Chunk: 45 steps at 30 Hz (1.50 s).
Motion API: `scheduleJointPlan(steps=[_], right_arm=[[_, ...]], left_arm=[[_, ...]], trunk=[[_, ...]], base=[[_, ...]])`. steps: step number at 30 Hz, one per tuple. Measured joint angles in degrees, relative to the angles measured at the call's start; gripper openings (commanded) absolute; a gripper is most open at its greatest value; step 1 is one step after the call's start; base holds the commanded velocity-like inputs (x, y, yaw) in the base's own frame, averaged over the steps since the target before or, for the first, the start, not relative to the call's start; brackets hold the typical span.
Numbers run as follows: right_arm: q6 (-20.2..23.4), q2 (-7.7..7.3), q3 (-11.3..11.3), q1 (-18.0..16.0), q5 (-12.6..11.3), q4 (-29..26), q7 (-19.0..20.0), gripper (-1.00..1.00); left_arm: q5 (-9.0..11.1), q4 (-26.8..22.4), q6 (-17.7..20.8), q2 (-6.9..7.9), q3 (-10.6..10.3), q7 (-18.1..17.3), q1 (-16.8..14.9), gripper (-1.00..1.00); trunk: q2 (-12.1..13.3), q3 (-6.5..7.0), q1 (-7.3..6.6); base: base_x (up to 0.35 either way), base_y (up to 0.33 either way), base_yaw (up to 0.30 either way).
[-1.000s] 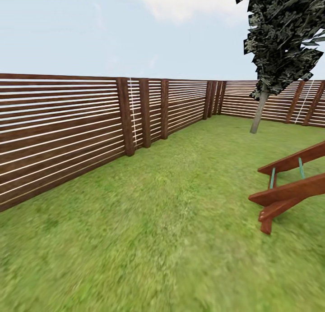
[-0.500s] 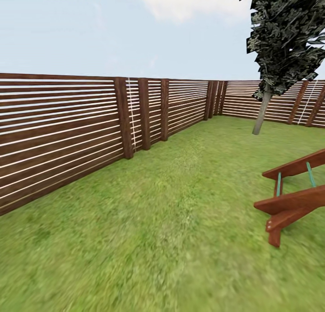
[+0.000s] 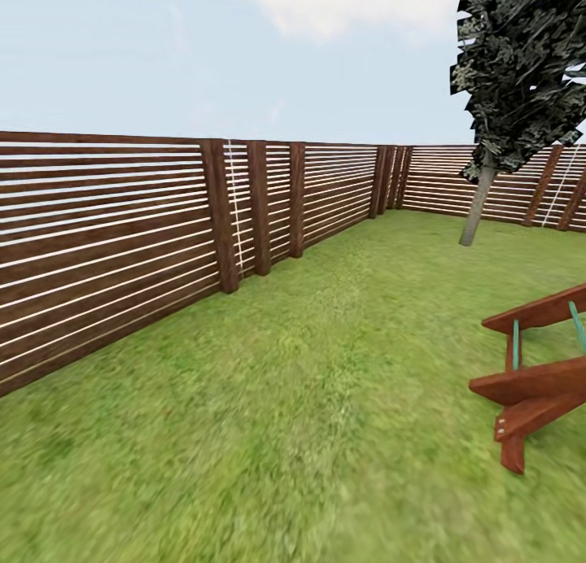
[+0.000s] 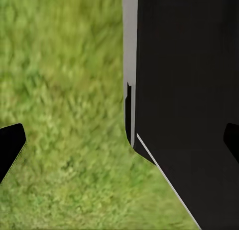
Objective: Take the three Easter eggs out of the wicker basket on the lawn in the garden, then place them on the lawn next to a single tree (choose any tree) so that all three eggs are next to the same tree and none are left in the basket.
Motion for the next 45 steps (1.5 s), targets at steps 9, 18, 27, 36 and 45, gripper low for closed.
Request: scheduleJointPlan(steps=[9,18,27,36,45], right_arm=[[0.1,-0.05,0.0,0.0,0.0,0.0,0.1,1.00],[0.1,-0.01,0.0,0.0,0.0,0.0,0.0,1.00],[0.1,0.04,0.0,0.0,0.0,0.0,0.0,1.00],[-0.1,0.28,0.0,0.0,0.0,0.0,0.0,1.00],[0.0,0.31,0.0,0.0,0.0,0.0,0.0,1.00]], left_arm=[[0.0,0.0,0.0,0.00,0.0,0.0,0.0,1.00],[0.0,0.0,0.0,0.00,0.0,0.0,0.0,1.00],[0.0,0.0,0.0,0.00,0.0,0.0,0.0,1.00],[0.0,0.0,0.0,0.00,0.0,0.0,0.0,1.00],[0.0,0.0,0.0,0.00,0.0,0.0,0.0,1.00]], trunk=[[0.0,0.00,0.00],[0.0,0.00,0.00],[0.0,0.00,0.00],[0.0,0.00,0.00],[0.0,0.00,0.00]], base=[[0.334,0.000,0.000],[0.334,0.000,0.000],[0.334,0.000,0.000],[0.334,0.000,-0.116],[0.334,0.000,-0.019]])
